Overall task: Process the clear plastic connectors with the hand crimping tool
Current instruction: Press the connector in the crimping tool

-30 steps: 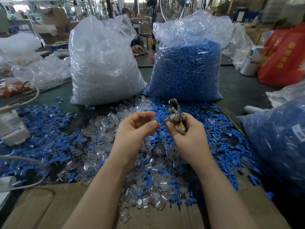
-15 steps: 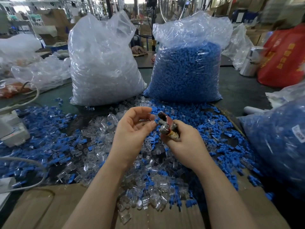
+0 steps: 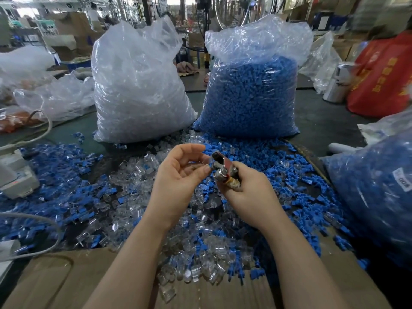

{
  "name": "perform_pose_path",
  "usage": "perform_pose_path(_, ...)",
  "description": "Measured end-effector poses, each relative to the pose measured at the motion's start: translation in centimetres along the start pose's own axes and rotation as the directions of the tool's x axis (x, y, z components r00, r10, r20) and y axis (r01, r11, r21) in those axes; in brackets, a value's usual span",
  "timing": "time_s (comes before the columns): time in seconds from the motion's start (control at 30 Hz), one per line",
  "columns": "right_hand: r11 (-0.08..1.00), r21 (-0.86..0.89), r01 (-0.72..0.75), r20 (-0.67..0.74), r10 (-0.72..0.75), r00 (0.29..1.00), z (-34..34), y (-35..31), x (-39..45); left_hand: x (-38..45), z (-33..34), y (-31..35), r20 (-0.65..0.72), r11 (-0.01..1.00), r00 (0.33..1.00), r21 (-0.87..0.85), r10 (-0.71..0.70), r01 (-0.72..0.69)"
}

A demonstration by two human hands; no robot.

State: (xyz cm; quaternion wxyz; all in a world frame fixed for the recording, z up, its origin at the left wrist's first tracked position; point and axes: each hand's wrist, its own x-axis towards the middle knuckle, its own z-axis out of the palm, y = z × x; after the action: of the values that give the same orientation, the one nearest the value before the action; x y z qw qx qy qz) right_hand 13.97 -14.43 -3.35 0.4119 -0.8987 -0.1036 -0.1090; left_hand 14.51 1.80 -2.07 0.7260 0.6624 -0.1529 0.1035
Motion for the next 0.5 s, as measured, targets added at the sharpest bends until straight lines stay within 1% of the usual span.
perform_pose_path(0.5,0.983,-0.183,0.024,-0.045,-0.033,0.998,0.23,-0.14,-0.08,-0.20,-0.14,-0.20,-0.013,1.000,1.000,0.011,-0.021,0.021)
